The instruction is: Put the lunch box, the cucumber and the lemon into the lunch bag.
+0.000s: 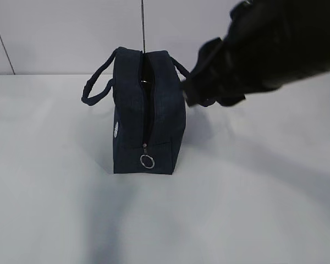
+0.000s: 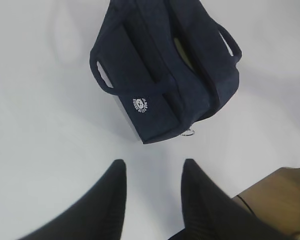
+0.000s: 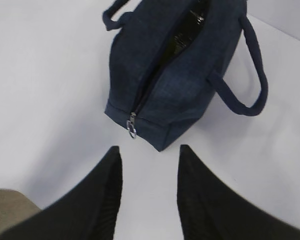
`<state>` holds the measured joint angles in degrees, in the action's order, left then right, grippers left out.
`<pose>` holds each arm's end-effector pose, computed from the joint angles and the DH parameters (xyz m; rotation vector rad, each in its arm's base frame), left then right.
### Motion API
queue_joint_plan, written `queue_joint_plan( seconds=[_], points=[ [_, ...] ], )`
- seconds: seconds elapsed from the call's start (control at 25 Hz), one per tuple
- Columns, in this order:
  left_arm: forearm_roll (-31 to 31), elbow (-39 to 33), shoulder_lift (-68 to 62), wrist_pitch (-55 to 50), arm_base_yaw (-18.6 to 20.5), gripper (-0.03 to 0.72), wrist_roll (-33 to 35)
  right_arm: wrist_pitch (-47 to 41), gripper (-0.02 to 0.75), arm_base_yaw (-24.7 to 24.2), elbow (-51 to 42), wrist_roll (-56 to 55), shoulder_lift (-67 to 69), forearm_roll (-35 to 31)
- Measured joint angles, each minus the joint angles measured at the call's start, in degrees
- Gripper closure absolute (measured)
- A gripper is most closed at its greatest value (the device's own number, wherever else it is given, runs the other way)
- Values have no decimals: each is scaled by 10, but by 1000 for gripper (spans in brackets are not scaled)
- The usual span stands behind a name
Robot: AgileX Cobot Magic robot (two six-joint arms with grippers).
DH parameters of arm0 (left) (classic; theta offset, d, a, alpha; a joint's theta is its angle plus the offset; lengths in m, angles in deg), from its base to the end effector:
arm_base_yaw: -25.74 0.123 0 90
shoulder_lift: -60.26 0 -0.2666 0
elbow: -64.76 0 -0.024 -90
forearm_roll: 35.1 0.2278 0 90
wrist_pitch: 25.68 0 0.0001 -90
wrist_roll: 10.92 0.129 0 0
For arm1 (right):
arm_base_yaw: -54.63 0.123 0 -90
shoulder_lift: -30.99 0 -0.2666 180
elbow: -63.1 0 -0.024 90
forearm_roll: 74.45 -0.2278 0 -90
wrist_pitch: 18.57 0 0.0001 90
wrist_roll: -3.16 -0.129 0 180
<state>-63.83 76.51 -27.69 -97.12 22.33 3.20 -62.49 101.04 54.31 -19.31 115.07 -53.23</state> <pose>0.2674 -0.0748 0.3727 0.3507 2.4549 -0.5906 0.2233 0.1875 0.3127 -0.6704 2.2285 0.1687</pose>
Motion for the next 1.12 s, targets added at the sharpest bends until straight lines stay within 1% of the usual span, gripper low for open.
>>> queue_joint_plan(
  seconds=[0.12, 0.28, 0.4, 0.48, 0.6, 0.68, 0.76, 0.88, 0.96, 1.04, 1.12],
  points=[
    [0, 0, 3, -1, 0, 440, -1, 130, 460, 0, -127, -24, -74, 12],
    [0, 0, 3, -1, 0, 444, -1, 281, 461, 0, -267, -59, -108, 25],
    [0, 0, 3, -1, 0, 446, -2, 398, 461, 0, -344, -67, -101, 33],
    [0, 0, 3, -1, 0, 446, -2, 456, 461, 0, -374, -68, -83, 20],
    [4, 0, 3, -1, 0, 447, -2, 517, 461, -12, -394, -65, -41, -22],
    [11, 0, 3, -1, 0, 447, -2, 566, 461, -21, -397, -39, -4, -63],
    [13, 0, 3, -1, 0, 447, -2, 620, 461, -23, -397, 21, 31, -129],
    [14, 0, 3, -1, 0, 448, -2, 695, 461, -23, -399, 101, 83, -254],
    [14, 0, 3, -1, 0, 449, -2, 759, 461, -23, -406, 126, 112, -321],
    [14, 0, 3, -1, 0, 449, -2, 824, 461, -23, -410, 134, 142, -349],
    [14, 0, 3, -1, 0, 449, -2, 865, 461, -25, -411, 137, 168, -352]
  ],
)
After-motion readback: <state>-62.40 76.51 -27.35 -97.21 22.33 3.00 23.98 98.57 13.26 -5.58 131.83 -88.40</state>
